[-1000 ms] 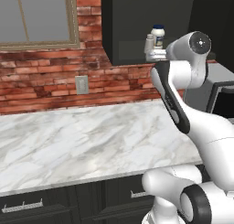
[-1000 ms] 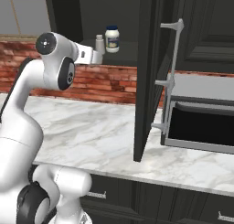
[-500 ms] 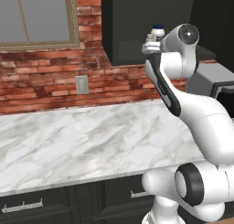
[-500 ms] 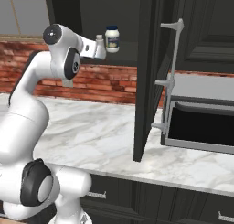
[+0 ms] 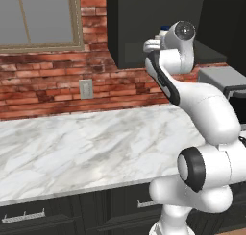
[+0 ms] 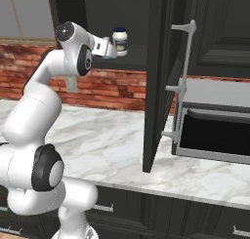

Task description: Take 2 condiments from the cabinet and move them on the counter near the stove.Make sure the condiments are lined up with each other, next to each other.

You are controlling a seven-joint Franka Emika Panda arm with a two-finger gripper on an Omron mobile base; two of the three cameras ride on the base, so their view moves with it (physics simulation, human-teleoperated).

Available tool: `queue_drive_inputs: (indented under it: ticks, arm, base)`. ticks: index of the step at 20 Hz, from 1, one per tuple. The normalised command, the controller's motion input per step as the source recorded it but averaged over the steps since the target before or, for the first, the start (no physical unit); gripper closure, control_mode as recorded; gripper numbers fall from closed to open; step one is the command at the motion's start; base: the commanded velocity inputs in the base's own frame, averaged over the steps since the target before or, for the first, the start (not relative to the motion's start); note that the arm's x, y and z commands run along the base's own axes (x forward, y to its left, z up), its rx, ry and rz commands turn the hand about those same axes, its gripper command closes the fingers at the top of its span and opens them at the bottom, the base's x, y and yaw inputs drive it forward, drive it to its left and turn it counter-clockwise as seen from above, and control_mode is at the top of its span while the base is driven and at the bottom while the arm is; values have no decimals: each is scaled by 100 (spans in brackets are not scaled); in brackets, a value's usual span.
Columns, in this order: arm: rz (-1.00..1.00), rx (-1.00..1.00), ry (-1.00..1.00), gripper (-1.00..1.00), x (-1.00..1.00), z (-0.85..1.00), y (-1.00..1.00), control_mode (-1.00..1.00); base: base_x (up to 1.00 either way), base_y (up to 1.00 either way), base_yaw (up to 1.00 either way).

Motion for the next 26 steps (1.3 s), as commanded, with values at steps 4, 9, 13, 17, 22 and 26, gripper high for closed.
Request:
queue_drive_inputs:
  ticks: [4, 9, 13, 17, 22, 26]
  arm:
    - [0, 0, 2, -100, 46, 0, 0, -100]
    - [0, 0, 0, -100, 40, 0, 0, -100]
    - [0, 0, 0, -100, 30, -5, 0, -100]
    - [-1, 0, 0, -100, 20, -11, 0, -100]
    - [-1, 0, 0, -100, 14, -6, 0, -100]
    - [-1, 0, 0, -100, 14, -2, 0, -100]
  base:
    - [0, 0, 0]
    - [0, 0, 0]
    - [0, 0, 0]
    - [0, 0, 0]
    - [0, 0, 0]
    - [0, 0, 0]
